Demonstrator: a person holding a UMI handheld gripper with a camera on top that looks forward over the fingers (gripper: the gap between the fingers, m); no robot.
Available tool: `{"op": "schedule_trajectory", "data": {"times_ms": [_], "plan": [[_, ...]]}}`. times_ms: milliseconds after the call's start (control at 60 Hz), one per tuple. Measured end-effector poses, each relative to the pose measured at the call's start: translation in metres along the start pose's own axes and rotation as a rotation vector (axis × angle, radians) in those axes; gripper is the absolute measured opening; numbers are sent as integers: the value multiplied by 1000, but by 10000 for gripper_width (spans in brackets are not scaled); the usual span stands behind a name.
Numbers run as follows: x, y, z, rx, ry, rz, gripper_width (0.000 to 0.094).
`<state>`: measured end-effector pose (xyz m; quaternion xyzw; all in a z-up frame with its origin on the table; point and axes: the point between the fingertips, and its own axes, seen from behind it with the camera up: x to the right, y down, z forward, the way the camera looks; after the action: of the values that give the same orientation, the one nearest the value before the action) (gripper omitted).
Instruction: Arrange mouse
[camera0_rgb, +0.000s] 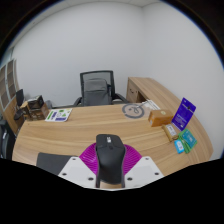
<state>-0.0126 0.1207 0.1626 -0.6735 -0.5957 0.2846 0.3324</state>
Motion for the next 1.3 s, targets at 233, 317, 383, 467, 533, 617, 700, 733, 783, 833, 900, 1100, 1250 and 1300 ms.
{"op": "schedule_trajectory", "data": {"times_ms": [233, 317, 383, 467, 533, 617, 700, 733, 783, 833, 900, 1100, 1250, 1300], "plan": [[-138, 14, -25, -20, -160, -21, 274], [-178, 39, -16, -48, -188, -43, 276], [-203, 64, -5, -73, -193, -62, 280], [-229, 98, 12, -113, -207, -80, 288], [-241, 123, 23, -147, -210, -97, 288], [-247, 143, 36, -161, -191, -128, 289], [-249, 160, 45, -186, -171, -130, 293], [-248, 164, 48, -190, -164, -133, 295], [-246, 171, 50, -203, -152, -138, 311], [-247, 176, 52, -211, -150, -134, 311], [-247, 177, 53, -200, -148, -133, 322], [-246, 179, 50, -206, -143, -159, 709], [-226, 142, 2, -160, -110, -149, 863], [-214, 125, -28, -141, -95, -147, 861]]}}
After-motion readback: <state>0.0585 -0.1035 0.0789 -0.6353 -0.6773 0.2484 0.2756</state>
